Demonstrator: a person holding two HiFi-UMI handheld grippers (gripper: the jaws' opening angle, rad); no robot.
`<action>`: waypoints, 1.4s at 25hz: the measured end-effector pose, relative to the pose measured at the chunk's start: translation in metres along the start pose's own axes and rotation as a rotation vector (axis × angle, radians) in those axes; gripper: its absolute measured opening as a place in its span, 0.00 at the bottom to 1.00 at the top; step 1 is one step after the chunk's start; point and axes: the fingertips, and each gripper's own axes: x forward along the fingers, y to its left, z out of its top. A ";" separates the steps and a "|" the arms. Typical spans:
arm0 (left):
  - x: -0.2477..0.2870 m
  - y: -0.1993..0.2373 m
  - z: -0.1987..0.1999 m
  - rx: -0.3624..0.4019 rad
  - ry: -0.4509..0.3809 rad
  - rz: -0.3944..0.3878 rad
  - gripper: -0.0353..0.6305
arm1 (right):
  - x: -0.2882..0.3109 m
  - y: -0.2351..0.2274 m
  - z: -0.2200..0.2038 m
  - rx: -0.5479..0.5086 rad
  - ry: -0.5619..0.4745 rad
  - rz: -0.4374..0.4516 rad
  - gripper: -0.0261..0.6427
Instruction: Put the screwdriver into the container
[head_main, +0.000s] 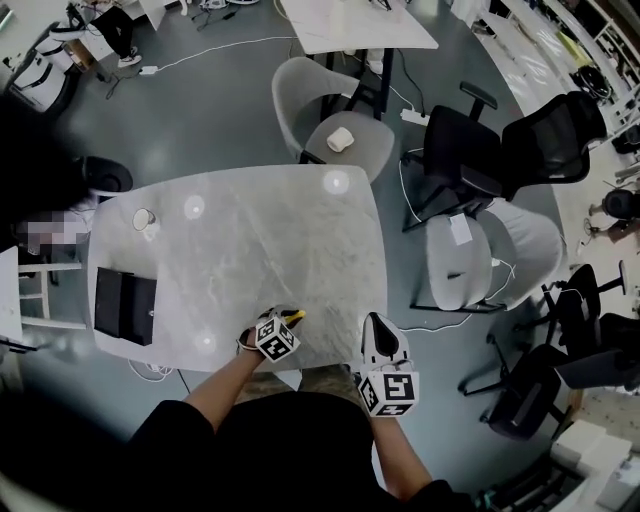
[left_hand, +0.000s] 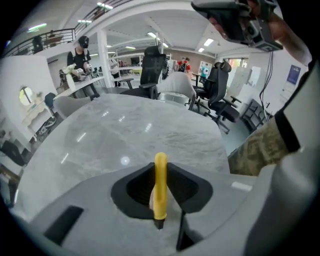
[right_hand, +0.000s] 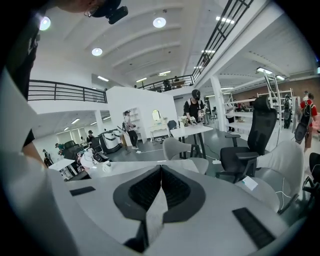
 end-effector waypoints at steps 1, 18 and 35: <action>-0.013 0.006 -0.004 -0.023 -0.028 0.013 0.18 | 0.001 0.013 0.002 -0.004 -0.007 0.005 0.06; -0.283 0.101 -0.147 -0.395 -0.488 0.334 0.18 | 0.029 0.273 0.000 -0.126 -0.056 0.116 0.06; -0.484 0.136 -0.296 -0.663 -0.735 0.560 0.18 | 0.051 0.512 -0.031 -0.247 0.005 0.364 0.06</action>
